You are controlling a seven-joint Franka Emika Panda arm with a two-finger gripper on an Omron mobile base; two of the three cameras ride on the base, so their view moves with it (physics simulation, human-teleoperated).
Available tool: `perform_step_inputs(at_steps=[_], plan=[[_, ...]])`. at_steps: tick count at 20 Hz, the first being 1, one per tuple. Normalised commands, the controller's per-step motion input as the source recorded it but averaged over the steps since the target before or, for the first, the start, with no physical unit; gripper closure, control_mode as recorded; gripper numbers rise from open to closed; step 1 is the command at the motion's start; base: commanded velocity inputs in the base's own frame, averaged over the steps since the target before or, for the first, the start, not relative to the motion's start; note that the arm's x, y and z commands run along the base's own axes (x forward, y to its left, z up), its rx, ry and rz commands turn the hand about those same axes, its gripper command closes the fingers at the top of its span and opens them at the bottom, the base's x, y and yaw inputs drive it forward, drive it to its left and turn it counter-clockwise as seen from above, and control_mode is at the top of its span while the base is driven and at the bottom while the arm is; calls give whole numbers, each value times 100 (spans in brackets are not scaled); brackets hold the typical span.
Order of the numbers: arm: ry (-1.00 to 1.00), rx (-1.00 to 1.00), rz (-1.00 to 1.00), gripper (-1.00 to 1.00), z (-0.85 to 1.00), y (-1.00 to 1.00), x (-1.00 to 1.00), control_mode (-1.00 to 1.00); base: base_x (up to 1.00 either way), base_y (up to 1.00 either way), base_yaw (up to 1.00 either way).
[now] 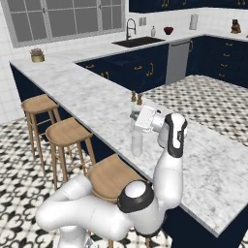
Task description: Take a straw from the drawer in front and place it inside the glass cup on the dining counter.
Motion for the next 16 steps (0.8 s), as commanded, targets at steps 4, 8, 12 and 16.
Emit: perform_step_inputs(at_steps=[4,8,12,16], plan=[[0,-6,0,100,-11,-16,10,-100,0,0,0],[0,-1,0,100,-19,-39,2,-100,0,0,0],[0,0,0,100,-16,-13,0,-100,0,0,0],[0,-4,0,100,-8,11,0,-100,0,0,0]])
